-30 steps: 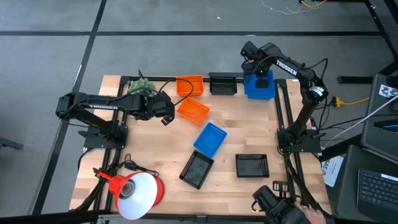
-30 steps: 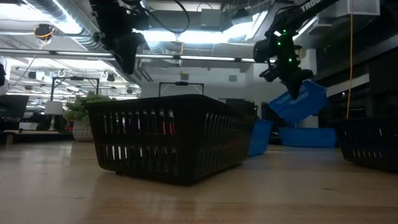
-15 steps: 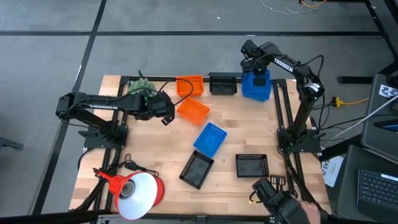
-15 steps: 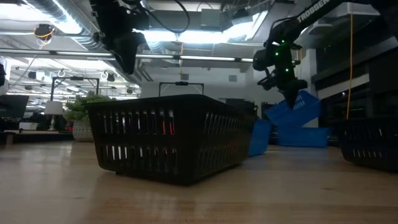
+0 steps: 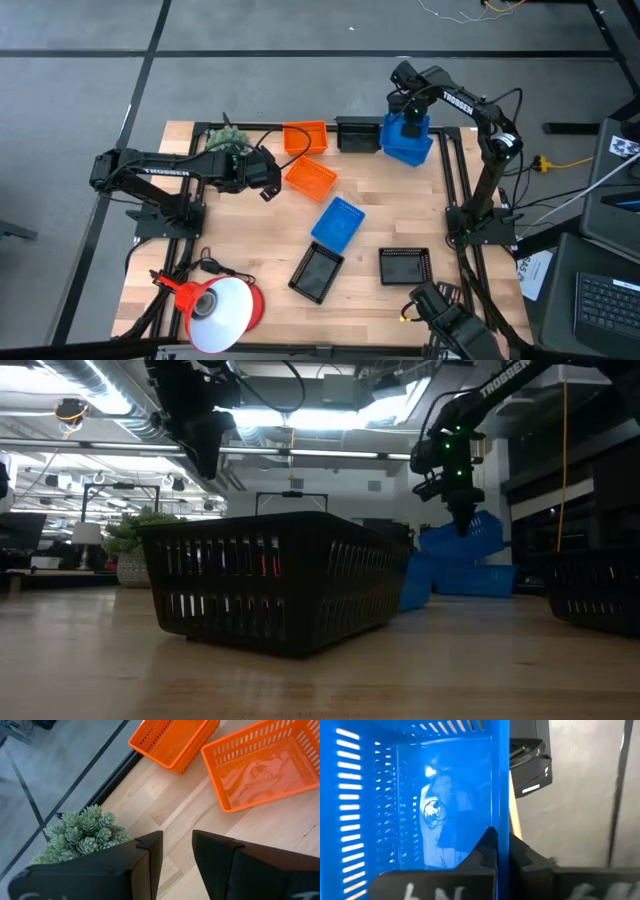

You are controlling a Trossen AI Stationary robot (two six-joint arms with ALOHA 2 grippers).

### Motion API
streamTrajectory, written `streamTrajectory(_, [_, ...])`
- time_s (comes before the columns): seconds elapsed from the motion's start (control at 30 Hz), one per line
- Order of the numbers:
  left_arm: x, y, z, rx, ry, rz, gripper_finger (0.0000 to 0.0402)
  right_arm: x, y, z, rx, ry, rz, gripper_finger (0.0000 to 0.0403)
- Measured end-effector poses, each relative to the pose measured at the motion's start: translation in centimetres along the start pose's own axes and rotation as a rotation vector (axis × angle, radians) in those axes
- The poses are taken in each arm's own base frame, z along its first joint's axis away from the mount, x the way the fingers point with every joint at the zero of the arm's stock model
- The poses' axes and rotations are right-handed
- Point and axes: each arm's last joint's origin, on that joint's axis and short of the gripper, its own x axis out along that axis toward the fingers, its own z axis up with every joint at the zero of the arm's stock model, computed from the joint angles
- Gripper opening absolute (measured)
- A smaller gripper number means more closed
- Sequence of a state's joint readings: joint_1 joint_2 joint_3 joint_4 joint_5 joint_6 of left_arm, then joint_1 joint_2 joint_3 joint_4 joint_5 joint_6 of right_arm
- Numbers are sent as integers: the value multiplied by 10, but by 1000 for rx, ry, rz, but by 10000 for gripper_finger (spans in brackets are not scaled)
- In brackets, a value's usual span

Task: Stack baskets by color
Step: Stack the top left blue bin on the top right blue bin

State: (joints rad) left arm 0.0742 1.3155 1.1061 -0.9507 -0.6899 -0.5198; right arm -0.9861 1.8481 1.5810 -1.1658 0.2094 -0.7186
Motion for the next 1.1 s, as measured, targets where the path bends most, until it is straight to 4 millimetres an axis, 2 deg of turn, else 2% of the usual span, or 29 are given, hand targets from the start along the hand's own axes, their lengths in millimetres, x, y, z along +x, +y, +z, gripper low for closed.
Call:
streamTrajectory(0.33, [0, 0, 0, -2, -2, -1, 98, 0, 1, -2, 165, -26, 73, 4])
streamTrajectory(0.47, [0, 0, 0, -1, -1, -1, 98, 1, 1, -2, 174, -43, 95, 28])
streamTrajectory(0.8, [0, 0, 0, -1, -1, -1, 98, 1, 1, -2, 224, -40, 100, 119])
streamTrajectory(1.1, [0, 0, 0, -1, -1, -1, 98, 0, 6, -7, 240, 21, 141, 129])
